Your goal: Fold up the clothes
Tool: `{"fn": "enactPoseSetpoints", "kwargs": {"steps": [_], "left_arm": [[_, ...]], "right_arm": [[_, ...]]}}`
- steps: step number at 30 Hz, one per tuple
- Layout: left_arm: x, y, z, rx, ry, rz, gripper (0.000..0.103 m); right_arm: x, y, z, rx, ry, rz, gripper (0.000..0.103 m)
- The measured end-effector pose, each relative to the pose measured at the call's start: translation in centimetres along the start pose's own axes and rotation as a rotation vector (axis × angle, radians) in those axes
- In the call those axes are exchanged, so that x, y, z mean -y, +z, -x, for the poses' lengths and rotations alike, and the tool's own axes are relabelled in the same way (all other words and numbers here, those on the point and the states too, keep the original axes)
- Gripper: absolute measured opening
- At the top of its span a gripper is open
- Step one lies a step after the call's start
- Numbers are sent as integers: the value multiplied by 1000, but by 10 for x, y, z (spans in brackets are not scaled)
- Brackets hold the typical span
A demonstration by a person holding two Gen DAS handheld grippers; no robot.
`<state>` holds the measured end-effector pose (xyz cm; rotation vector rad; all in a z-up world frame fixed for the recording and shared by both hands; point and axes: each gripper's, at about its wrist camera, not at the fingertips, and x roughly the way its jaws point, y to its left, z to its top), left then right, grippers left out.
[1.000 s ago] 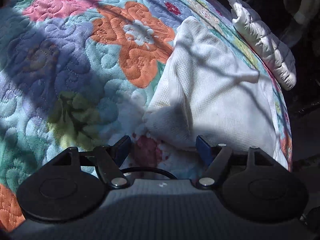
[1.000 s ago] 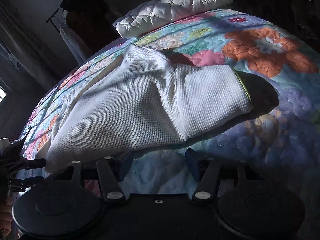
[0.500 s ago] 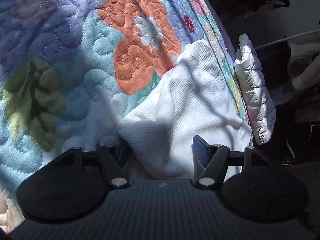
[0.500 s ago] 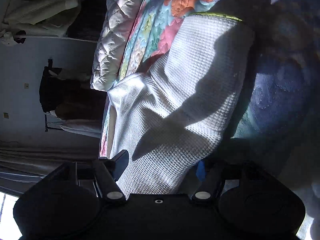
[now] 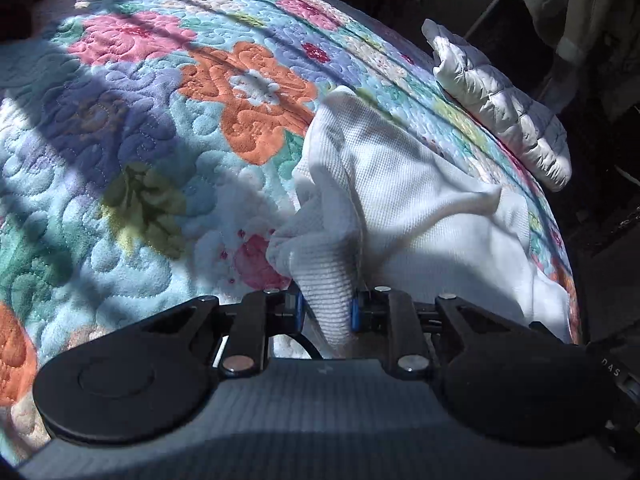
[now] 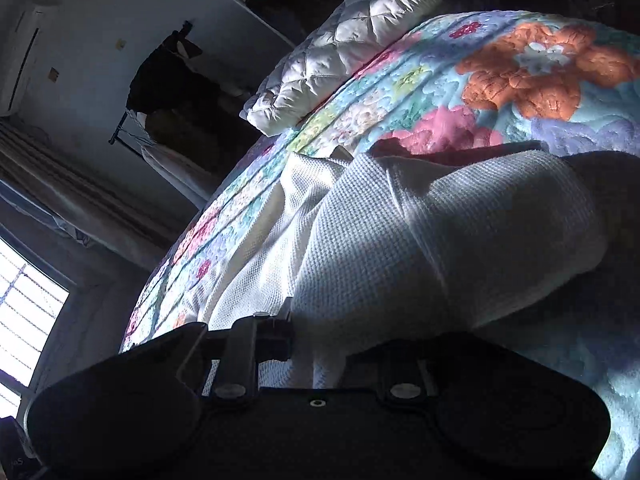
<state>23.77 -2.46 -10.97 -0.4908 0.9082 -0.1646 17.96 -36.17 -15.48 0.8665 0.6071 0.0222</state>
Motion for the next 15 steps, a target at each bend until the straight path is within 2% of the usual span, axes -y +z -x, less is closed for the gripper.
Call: {"fn": "enactPoseSetpoints", "kwargs": {"steps": [3, 7, 12, 15], "left_arm": [[-3, -34, 32, -51, 19, -27, 20], [-11, -61, 48, -122, 43, -20, 20], [-19, -70, 33, -147, 62, 9, 20], [-6, -66, 37, -134, 87, -37, 20]], "right_arm": [[6, -24, 41, -76, -25, 4, 27], [11, -54, 78, -146, -67, 41, 27], [18, -63, 79, -150, -93, 66, 27], [-2, -59, 74, -126, -125, 192, 27]]}}
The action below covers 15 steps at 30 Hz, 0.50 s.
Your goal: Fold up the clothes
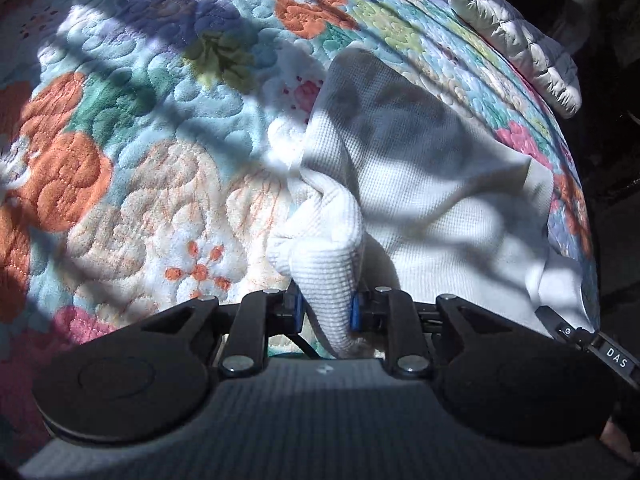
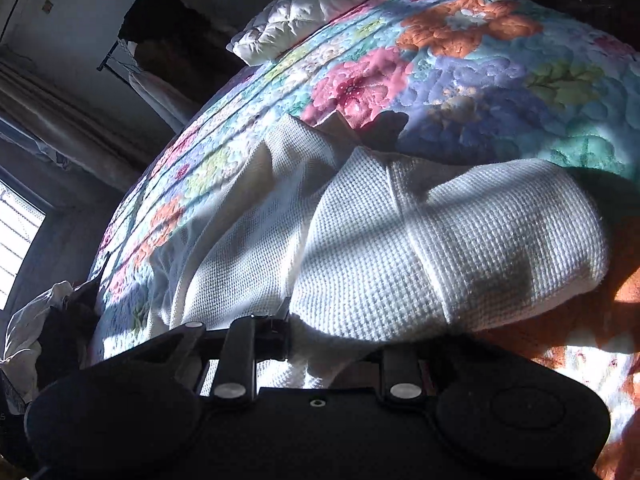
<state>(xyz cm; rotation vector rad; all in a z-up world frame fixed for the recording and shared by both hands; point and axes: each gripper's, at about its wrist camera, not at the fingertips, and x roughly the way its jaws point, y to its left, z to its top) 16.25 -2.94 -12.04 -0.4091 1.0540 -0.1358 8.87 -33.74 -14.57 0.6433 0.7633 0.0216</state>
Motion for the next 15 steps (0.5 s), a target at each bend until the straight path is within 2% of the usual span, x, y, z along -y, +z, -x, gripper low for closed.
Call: {"fn": "enactPoseSetpoints", "kwargs": {"steps": [4, 5, 6, 8, 11, 15], "left_arm": [[16, -3, 14, 23, -8, -61, 20], [16, -5, 10, 4, -14, -55, 20], [14, -8, 2, -24, -12, -42, 21], [9, -14, -14, -72, -6, -8, 22], [8, -16, -21, -83, 5, 2, 23], [8, -13, -19, -103, 15, 4, 27]], "right_arm": [[-35, 7, 20, 116, -53, 323, 26], [-35, 7, 24, 123, -56, 346, 26], [-32, 7, 27, 121, -57, 348, 26], [-9, 6, 17, 64, -70, 275, 26], [24, -3, 5, 23, -70, 173, 29], [14, -5, 3, 23, -105, 235, 31]]}}
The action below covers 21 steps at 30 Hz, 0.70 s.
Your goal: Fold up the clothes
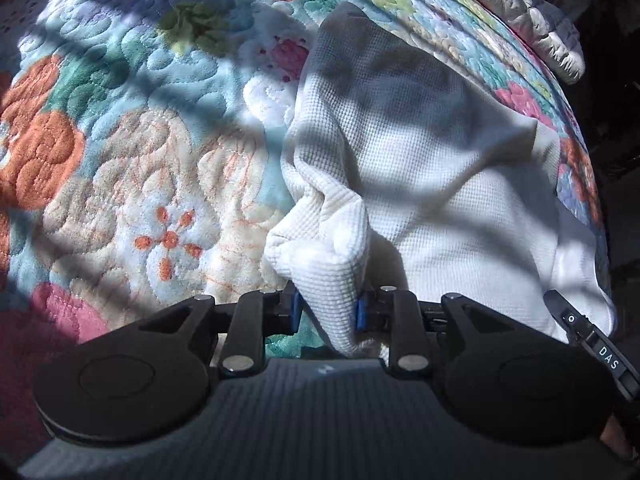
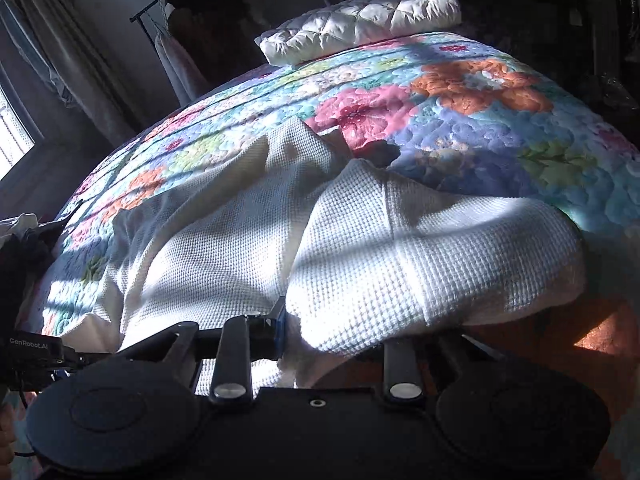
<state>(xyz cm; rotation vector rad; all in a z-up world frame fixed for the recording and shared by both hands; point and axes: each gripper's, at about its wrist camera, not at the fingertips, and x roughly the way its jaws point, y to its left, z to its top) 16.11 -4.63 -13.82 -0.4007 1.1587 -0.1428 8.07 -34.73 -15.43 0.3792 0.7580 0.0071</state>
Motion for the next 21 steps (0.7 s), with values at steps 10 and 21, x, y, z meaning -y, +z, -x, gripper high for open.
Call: {"fn": "enactPoseSetpoints", "kwargs": {"steps": [10, 21], "left_arm": [[-7, 2, 44, -139, 110, -74, 76], [-15, -22, 132, 52, 228, -227, 78]], "right_arm": [[13, 11, 31, -144, -17, -75, 63], [-15, 23, 128, -243, -98, 41, 64]]}}
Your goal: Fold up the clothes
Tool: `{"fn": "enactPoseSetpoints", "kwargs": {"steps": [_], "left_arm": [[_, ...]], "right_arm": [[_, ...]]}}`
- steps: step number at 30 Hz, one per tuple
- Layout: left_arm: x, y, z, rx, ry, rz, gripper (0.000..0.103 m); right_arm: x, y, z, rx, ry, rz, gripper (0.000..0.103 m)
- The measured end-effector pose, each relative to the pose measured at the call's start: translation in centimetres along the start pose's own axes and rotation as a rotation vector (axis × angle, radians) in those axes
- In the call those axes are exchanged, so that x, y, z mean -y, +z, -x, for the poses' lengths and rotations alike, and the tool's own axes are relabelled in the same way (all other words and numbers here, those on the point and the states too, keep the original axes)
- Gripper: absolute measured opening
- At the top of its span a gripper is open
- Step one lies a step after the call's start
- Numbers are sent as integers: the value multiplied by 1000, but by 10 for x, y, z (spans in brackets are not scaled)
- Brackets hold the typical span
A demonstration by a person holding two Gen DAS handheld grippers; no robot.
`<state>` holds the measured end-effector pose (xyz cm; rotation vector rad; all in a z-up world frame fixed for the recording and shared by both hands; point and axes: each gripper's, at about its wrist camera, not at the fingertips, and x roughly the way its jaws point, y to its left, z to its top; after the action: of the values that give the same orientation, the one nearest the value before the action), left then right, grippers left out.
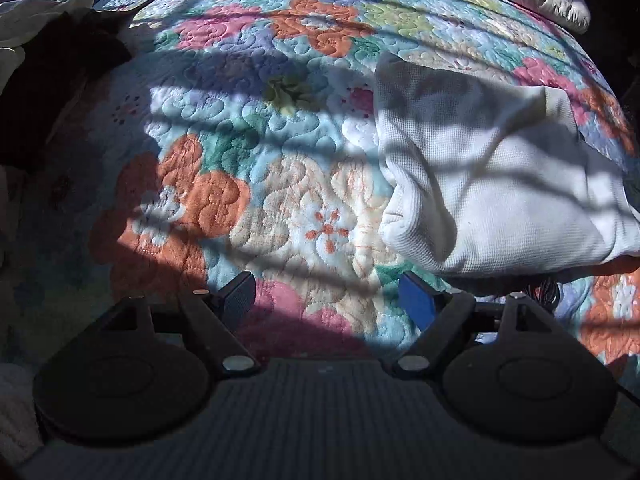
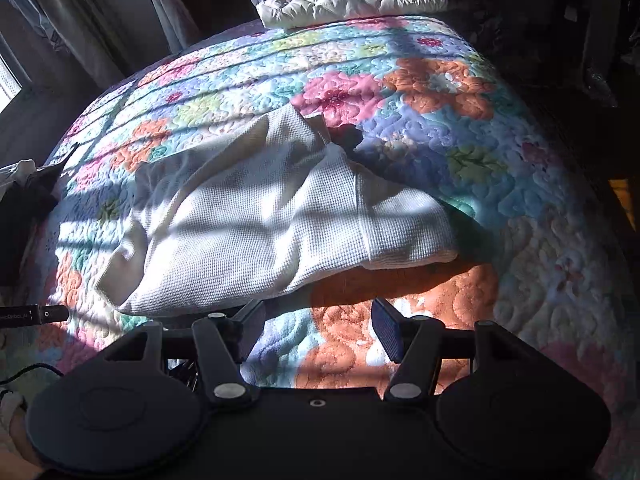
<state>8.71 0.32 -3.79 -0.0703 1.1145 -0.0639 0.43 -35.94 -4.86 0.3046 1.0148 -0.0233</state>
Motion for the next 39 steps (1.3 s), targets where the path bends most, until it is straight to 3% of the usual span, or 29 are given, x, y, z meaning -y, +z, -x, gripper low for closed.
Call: {"fn": "enactPoseSetpoints", "kwargs": {"steps": [3, 5, 7, 9, 14, 19, 23, 31, 39], "left_arm": [[-9, -5, 18, 18, -9, 16, 79], [-7, -9, 23, 25, -11, -10, 85], [-6, -13, 26, 25, -24, -51, 92], [-4, -16, 27, 19, -35, -49, 92], [3, -24, 34, 42, -98, -33, 92], [19, -28, 42, 59, -145, -79, 92], [28, -28, 45, 87, -127, -117, 94], [48, -32, 36, 74, -106, -185, 98], [51, -32, 25, 49, -131, -154, 99]], "right_arm": [[-13, -4, 27, -23, 52, 31, 66], [-21, -7, 43, -30, 97, 53, 68], [-29, -11, 58, -26, 132, 91, 77], [-34, -16, 63, 6, 131, 125, 91], [-32, -16, 47, 10, 66, 93, 91], [-36, -11, 46, 5, 48, 96, 91], [-48, -9, 52, 27, 39, 120, 91], [-52, -10, 47, -8, 72, 24, 91], [-61, -10, 52, 37, 47, 26, 91]]}}
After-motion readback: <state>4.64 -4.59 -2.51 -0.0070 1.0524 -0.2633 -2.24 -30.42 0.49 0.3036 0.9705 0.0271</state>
